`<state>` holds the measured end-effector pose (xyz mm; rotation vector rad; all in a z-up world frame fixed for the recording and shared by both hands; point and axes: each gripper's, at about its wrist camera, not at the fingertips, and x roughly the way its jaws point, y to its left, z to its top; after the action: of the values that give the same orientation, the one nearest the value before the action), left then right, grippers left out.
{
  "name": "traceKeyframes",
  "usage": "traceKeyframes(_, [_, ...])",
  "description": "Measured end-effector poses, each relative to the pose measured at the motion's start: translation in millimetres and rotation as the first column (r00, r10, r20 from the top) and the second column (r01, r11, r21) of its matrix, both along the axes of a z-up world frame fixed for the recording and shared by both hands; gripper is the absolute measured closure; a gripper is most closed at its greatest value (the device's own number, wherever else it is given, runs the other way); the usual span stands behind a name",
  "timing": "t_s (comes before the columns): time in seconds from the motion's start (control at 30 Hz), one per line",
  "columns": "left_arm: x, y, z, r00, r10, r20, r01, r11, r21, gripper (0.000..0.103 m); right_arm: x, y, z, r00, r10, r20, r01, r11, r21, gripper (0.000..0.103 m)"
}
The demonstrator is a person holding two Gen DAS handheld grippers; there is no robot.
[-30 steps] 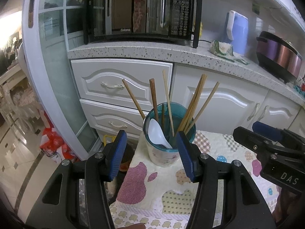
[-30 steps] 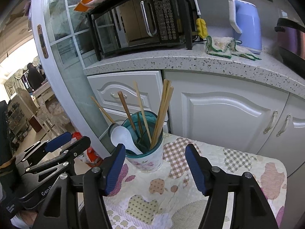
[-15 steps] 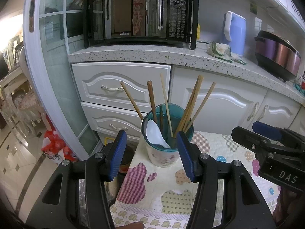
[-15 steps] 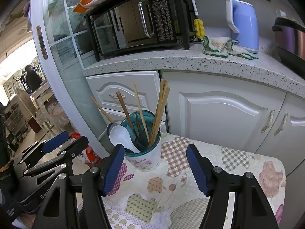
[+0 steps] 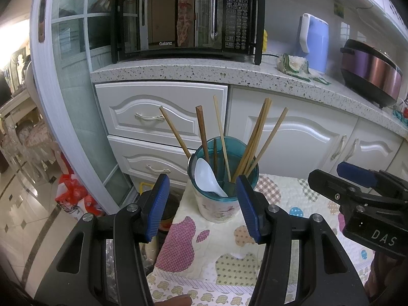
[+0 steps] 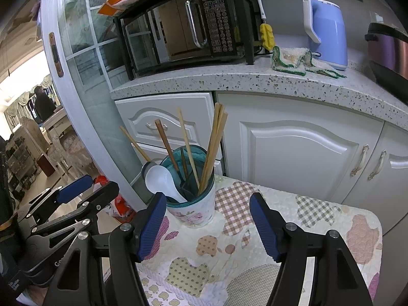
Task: Organize utensils
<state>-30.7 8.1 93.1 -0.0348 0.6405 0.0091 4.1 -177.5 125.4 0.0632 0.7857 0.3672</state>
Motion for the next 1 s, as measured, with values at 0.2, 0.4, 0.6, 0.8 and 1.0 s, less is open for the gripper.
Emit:
traceKeyframes(0.2, [0, -1, -3, 1.0, -0.004, -0.003, 0.004, 1.0, -0.002, 0.049, 1, 1, -3, 1.0, 0.006, -0.004, -0.006, 1.0, -0.012, 0.037])
traceKeyframes(0.4, [0, -2, -3, 1.0, -0.005, -0.004, 0.005, 1.0, -0.003, 0.049, 2, 2, -4, 1.0, 0.011, -0.007, -0.011, 1.0, -0.016, 0.037])
traceKeyframes(0.6, [2, -5, -5, 1.0, -0.012, -0.007, 0.012, 1.0, 0.003, 0.049, 4, 0, -6, 1.0, 0.01, -0.013, -0.01, 1.0, -0.018, 0.037])
traceKeyframes(0.8, [4, -8, -6, 1.0, -0.026, -0.015, 0.026, 1.0, -0.003, 0.049, 5, -1, -6, 1.0, 0.01, -0.015, -0.01, 1.0, -0.019, 0.037])
traceKeyframes(1.0, [4, -10, -7, 0.998, -0.056, -0.006, 0.056, 0.998, -0.011, 0.049, 6, -3, -9, 1.0, 0.011, -0.021, -0.012, 1.0, -0.018, 0.037])
